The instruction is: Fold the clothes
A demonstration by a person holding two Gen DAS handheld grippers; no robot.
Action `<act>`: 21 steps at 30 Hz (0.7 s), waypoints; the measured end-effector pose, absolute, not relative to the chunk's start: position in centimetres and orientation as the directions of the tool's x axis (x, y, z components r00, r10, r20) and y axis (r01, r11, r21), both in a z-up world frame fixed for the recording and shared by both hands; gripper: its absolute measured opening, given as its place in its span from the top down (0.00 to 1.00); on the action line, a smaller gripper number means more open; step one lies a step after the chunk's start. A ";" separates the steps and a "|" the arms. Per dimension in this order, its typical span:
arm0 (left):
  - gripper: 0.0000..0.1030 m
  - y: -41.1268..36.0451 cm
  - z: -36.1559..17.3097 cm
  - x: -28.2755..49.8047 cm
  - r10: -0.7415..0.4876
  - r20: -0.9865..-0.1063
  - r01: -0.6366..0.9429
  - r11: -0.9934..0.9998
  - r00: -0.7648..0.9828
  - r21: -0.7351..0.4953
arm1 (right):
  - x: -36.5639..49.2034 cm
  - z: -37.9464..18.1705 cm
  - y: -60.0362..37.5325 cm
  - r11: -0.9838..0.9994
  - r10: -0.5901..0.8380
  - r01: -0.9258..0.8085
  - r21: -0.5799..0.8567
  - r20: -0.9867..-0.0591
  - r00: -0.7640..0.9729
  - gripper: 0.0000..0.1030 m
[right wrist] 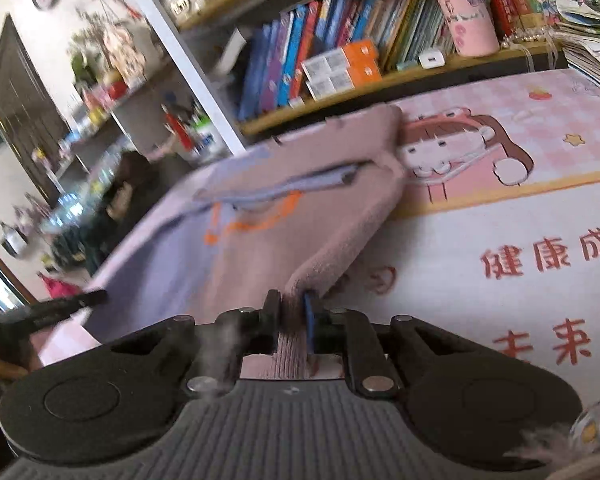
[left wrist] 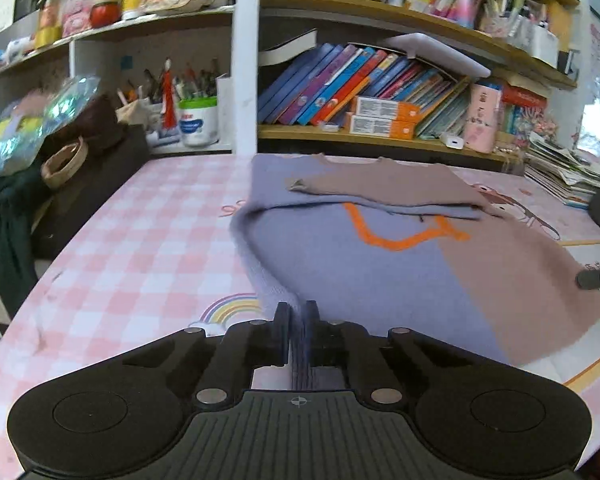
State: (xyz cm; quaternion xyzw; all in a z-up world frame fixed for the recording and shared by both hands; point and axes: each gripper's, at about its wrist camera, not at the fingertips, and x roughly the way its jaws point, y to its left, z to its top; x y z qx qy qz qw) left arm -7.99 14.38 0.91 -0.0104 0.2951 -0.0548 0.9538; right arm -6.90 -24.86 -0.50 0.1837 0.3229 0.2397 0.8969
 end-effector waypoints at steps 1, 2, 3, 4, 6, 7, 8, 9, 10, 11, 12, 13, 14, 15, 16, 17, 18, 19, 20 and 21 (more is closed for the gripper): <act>0.93 14.5 0.7 -7.9 -0.112 -0.571 0.095 0.994 0.814 -0.059 | -6.8 -0.6 -24.9 0.811 0.555 -0.308 0.497 -0.489 0.673 0.88; 0.91 14.6 0.4 -7.7 -0.114 -0.579 0.092 0.994 0.807 -0.066 | -6.8 -0.6 -25.0 0.806 0.560 -0.303 0.508 -0.490 0.668 0.88; 0.84 14.7 0.2 -7.7 -0.111 -0.588 0.088 0.994 0.801 -0.068 | -6.7 -1.0 -24.9 0.807 0.558 -0.291 0.514 -0.502 0.661 0.86; 0.79 14.9 0.0 -7.8 -0.107 -0.596 0.084 0.994 0.796 -0.066 | -6.6 -1.3 -25.0 0.806 0.558 -0.280 0.522 -0.512 0.653 0.84; 0.54 15.2 -0.4 -8.0 -0.104 -0.607 0.077 0.995 0.788 -0.070 | -6.6 -1.7 -25.2 0.799 0.564 -0.266 0.540 -0.516 0.645 0.79; 0.52 15.4 -0.5 -8.0 -0.109 -0.607 0.076 0.994 0.787 -0.080 | -6.6 -1.7 -25.3 0.795 0.567 -0.262 0.547 -0.515 0.643 0.77; 0.52 15.6 -0.5 -8.1 -0.114 -0.607 0.074 0.993 0.786 -0.090 | -6.6 -1.8 -25.3 0.793 0.569 -0.262 0.550 -0.515 0.641 0.76; 0.53 15.8 -0.6 -8.1 -0.120 -0.606 0.074 0.992 0.786 -0.101 | -6.6 -1.8 -25.3 0.792 0.571 -0.263 0.550 -0.516 0.638 0.75; 0.53 15.9 -0.7 -8.0 -0.128 -0.605 0.074 0.991 0.786 -0.113 | -6.5 -2.0 -25.3 0.793 0.570 -0.261 0.550 -0.521 0.635 0.74; 0.53 16.0 -0.8 -7.9 -0.136 -0.604 0.074 0.989 0.785 -0.125 | -6.4 -2.1 -25.2 0.794 0.570 -0.259 0.550 -0.525 0.632 0.74; 0.54 16.1 -0.8 -7.8 -0.143 -0.603 0.075 0.988 0.785 -0.137 | -6.4 -2.2 -25.2 0.795 0.569 -0.256 0.550 -0.529 0.629 0.74; 0.54 16.2 -0.9 -7.7 -0.150 -0.602 0.075 0.986 0.784 -0.149 | -6.2 -2.4 -25.2 0.793 0.568 -0.247 0.557 -0.530 0.629 0.74; 0.55 16.3 -1.0 -7.6 -0.158 -0.601 0.075 0.984 0.784 -0.161 | -6.2 -2.6 -25.3 0.788 0.571 -0.239 0.568 -0.529 0.628 0.75; 0.63 16.4 -1.0 -7.4 -0.165 -0.598 0.074 0.982 0.784 -0.173 | -6.1 -2.8 -25.4 0.783 0.574 -0.231 0.578 -0.527 0.627 0.80; 0.69 16.4 -1.1 -7.3 -0.163 -0.596 0.066 0.981 0.786 -0.182 | -5.9 -2.9 -25.4 0.779 0.576 -0.223 0.586 -0.528 0.625 0.85; 0.81 16.4 -1.2 -7.1 -0.155 -0.597 0.053 0.981 0.787 -0.186 | -5.8 -3.0 -25.5 0.776 0.576 -0.216 0.592 -0.529 0.623 0.87; 0.89 16.4 -1.2 -7.0 -0.157 -0.594 0.048 0.979 0.789 -0.196 | -5.8 -3.0 -25.6 0.778 0.573 -0.212 0.591 -0.530 0.625 0.88; 0.91 16.5 -1.1 -6.9 -0.166 -0.589 0.048 0.976 0.791 -0.211 | -5.9 -2.8 -25.6 0.780 0.570 -0.216 0.587 -0.524 0.633 0.89; 0.93 16.5 -1.1 -6.7 -0.174 -0.584 0.048 0.973 0.793 -0.225 | -6.1 -2.6 -25.8 0.781 0.567 -0.220 0.584 -0.516 0.642 0.89; 0.93 16.4 -0.9 -6.7 -0.180 -0.577 0.053 0.972 0.796 -0.230 | -6.3 -2.1 -26.1 0.779 0.565 -0.229 0.584 -0.496 0.660 0.90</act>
